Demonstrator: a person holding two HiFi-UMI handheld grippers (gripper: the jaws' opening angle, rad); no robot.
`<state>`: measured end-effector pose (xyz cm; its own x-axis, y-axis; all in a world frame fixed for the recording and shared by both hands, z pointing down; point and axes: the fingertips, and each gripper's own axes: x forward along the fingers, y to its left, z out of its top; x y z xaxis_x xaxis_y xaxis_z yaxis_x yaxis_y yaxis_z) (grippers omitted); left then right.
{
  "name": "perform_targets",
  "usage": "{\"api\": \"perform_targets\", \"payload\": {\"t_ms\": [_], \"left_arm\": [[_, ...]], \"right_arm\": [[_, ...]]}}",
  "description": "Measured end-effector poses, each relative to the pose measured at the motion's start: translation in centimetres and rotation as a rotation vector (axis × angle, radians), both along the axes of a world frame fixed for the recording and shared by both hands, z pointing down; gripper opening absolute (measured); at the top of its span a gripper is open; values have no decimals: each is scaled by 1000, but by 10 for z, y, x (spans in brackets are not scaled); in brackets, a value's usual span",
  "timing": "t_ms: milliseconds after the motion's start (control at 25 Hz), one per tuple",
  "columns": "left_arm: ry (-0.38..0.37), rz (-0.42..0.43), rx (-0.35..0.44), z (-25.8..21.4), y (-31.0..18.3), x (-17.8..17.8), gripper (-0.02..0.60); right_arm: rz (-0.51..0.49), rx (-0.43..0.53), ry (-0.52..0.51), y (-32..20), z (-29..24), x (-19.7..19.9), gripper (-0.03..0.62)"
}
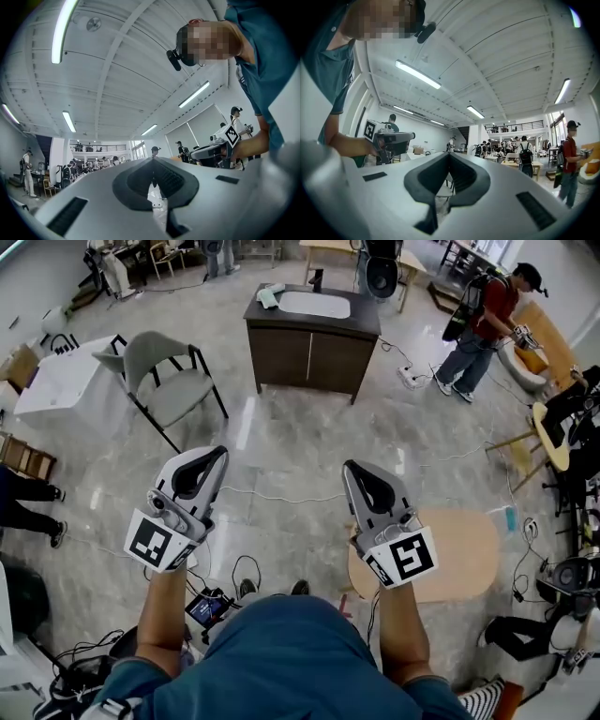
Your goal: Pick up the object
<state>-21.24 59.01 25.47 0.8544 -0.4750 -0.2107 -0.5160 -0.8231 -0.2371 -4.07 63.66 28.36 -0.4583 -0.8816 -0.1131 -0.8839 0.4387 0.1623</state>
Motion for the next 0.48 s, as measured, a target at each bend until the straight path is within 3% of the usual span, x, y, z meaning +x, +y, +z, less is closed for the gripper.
{"api": "perform_targets", "payload": {"t_ms": [240, 480], "left_arm": [[-6, -18, -20, 5, -3, 10, 5], [5, -21, -25, 3, -26, -2, 5]], "right_arm": [[-4, 7, -10, -5, 0, 17, 13], [2, -2, -16, -27, -2, 8, 13]]}}
